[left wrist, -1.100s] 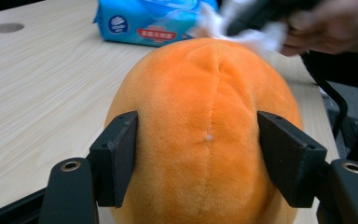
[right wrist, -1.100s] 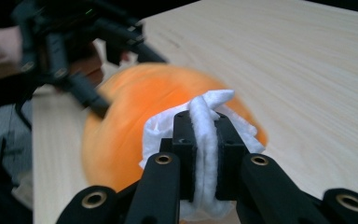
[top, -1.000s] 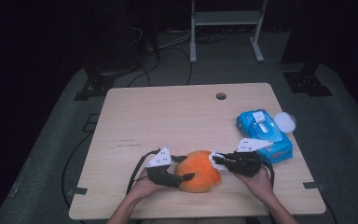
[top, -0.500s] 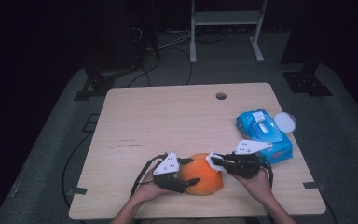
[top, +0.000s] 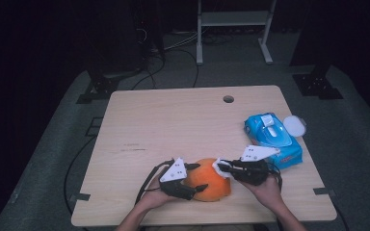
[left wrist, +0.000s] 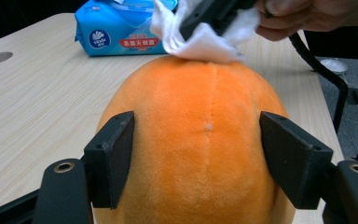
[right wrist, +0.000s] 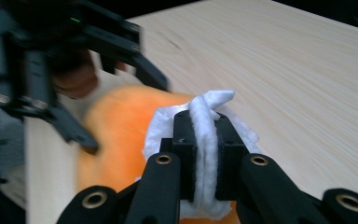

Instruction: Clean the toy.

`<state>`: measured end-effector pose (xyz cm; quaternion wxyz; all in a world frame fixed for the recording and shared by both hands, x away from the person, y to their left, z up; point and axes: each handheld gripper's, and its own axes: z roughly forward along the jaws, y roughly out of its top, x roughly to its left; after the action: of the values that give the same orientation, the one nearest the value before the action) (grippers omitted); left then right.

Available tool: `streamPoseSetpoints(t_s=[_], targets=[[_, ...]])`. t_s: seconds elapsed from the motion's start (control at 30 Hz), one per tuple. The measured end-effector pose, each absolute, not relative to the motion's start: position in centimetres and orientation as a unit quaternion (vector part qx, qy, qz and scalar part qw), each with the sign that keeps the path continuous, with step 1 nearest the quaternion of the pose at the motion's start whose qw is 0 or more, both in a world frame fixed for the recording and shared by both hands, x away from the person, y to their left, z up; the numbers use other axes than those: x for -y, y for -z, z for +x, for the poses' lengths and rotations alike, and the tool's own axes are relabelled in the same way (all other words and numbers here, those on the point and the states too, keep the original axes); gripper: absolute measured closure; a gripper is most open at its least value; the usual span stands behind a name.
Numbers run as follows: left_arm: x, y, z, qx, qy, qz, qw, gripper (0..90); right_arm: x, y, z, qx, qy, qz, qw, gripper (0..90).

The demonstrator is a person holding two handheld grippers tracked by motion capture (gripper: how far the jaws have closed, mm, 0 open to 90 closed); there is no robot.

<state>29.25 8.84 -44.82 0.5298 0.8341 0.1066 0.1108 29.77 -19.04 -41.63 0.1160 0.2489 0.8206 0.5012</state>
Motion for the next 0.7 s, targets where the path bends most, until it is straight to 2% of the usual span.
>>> streamPoseSetpoints(t_s=[0.13,0.3,0.4,0.47,0.5,0.53,0.57,0.6,0.63,0.67,0.7], targets=[[-8.3,44.8,29.2,-0.108,-0.111,0.835,0.529,27.3,19.5,41.8,29.8,-0.819,-0.499,0.259,0.113,81.1],[-8.3,44.6,29.1,-0.113,-0.103,0.832,0.533,24.2,17.6,41.2,29.6,-0.822,-0.510,0.229,0.108,81.1],[-8.9,44.1,29.6,-0.133,-0.075,0.826,0.542,14.8,17.7,41.5,29.5,-0.826,-0.506,0.225,0.101,81.1],[-9.4,43.9,30.2,-0.167,-0.062,0.830,0.529,5.2,18.0,41.4,29.3,-0.829,-0.503,0.222,0.103,81.1],[-9.6,44.3,30.8,-0.190,-0.026,0.829,0.525,3.5,18.2,41.3,29.1,-0.830,-0.504,0.216,0.103,81.2],[-9.6,44.3,30.8,-0.190,-0.026,0.829,0.525,4.0,18.2,41.3,29.1,-0.830,-0.504,0.216,0.103,81.2],[-9.4,44.6,31.1,-0.194,-0.004,0.833,0.518,6.8,17.9,41.3,29.1,-0.830,-0.504,0.215,0.101,81.1],[-9.2,44.8,31.1,-0.192,-0.005,0.836,0.515,6.8,17.9,41.3,29.1,-0.830,-0.504,0.215,0.101,81.1],[-9.1,44.8,30.9,-0.186,-0.018,0.837,0.514,10.5,17.7,41.2,29.1,-0.830,-0.505,0.213,0.102,81.1],[-8.9,44.5,30.7,-0.177,-0.032,0.838,0.516,16.9,17.5,41.2,29.0,-0.831,-0.504,0.212,0.106,81.1],[-8.5,43.5,29.9,-0.148,-0.098,0.837,0.518,29.1,16.9,40.8,28.8,-0.827,-0.511,0.208,0.109,81.1]])
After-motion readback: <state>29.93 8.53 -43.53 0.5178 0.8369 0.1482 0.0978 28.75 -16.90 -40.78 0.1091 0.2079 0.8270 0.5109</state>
